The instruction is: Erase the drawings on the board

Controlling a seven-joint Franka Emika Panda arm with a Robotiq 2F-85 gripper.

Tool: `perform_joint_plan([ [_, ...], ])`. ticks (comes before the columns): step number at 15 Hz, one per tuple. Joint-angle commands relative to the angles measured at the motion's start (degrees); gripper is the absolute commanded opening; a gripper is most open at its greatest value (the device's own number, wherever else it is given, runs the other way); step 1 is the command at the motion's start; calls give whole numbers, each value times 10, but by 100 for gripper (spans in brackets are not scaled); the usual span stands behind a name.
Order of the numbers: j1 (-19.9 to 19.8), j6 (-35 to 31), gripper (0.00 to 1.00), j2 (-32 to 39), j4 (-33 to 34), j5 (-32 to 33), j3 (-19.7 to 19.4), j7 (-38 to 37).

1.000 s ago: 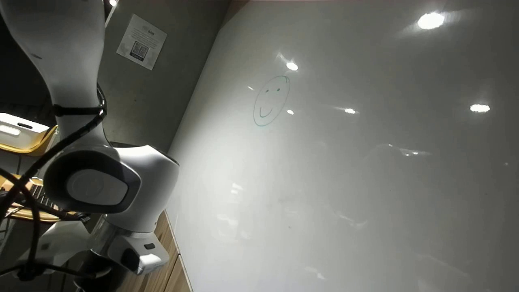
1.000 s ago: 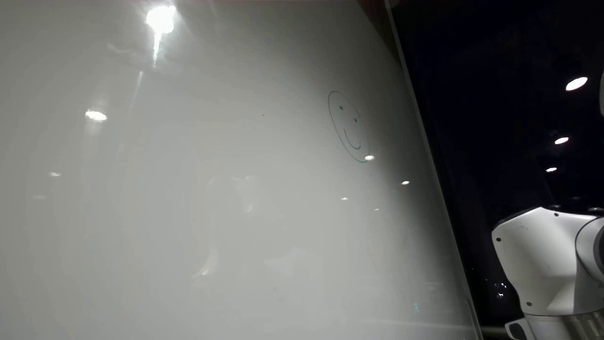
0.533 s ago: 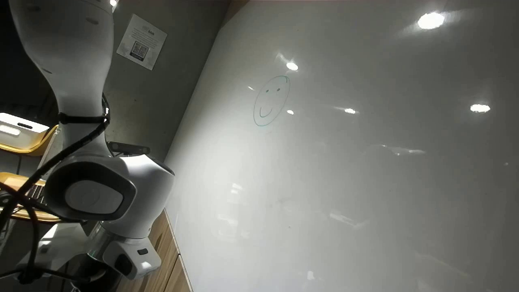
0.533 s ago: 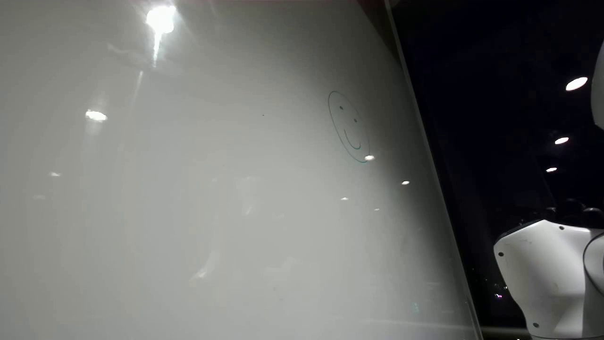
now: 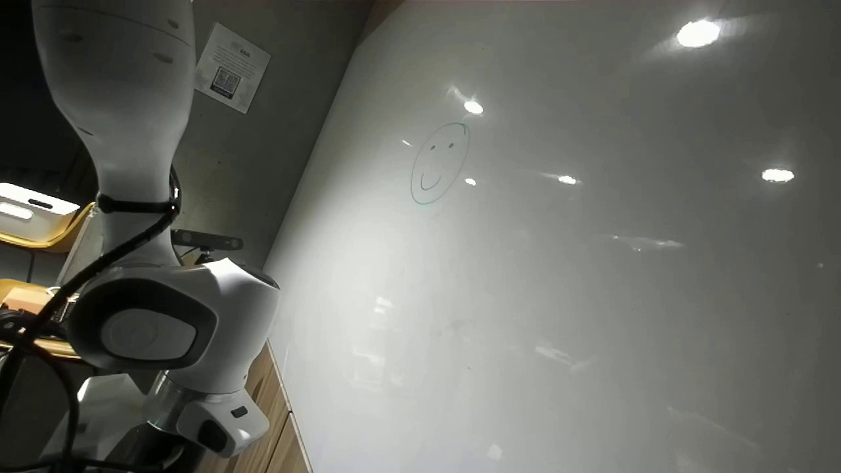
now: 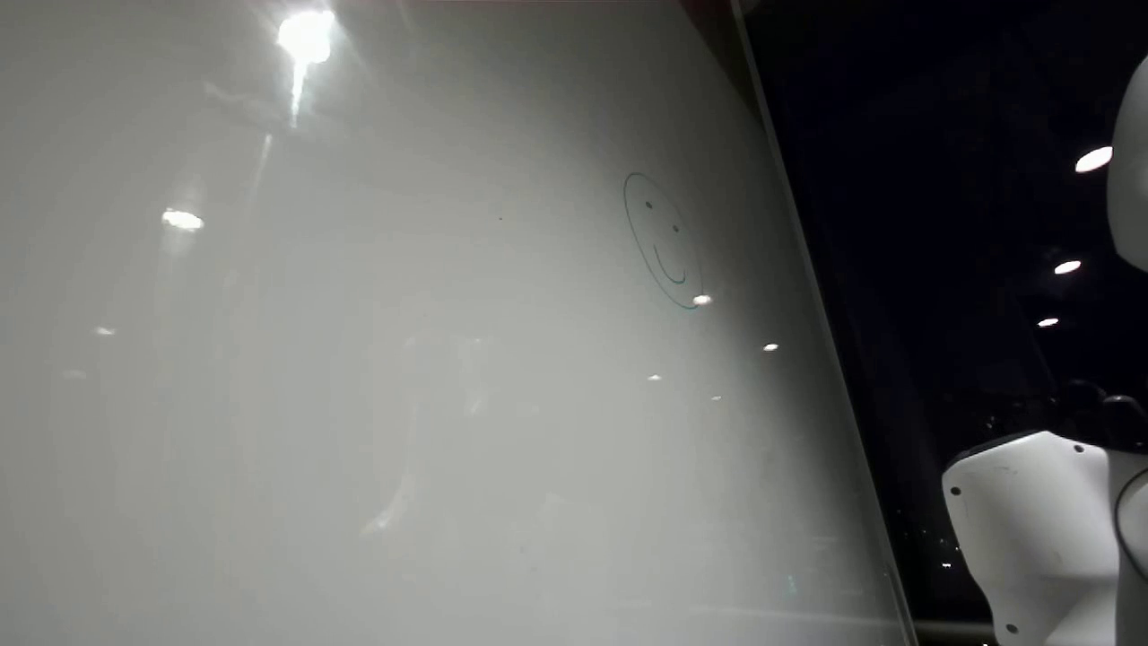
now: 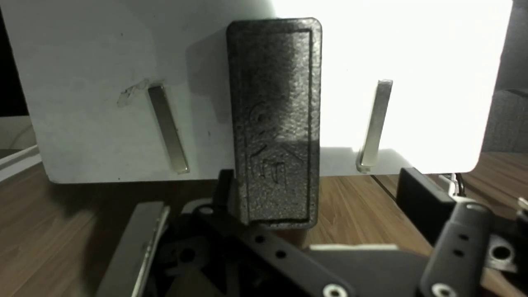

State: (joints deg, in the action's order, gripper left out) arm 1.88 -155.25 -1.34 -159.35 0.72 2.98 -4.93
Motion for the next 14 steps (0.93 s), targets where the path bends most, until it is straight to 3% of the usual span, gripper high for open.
perform_joint_plan([
  [1, 0, -27, 100, 15, 1, -5, -5, 31],
  [13, -6, -69, 100, 64, 1, 9, -15, 46],
  [14, -6, -71, 92, 65, 1, 10, -15, 45],
])
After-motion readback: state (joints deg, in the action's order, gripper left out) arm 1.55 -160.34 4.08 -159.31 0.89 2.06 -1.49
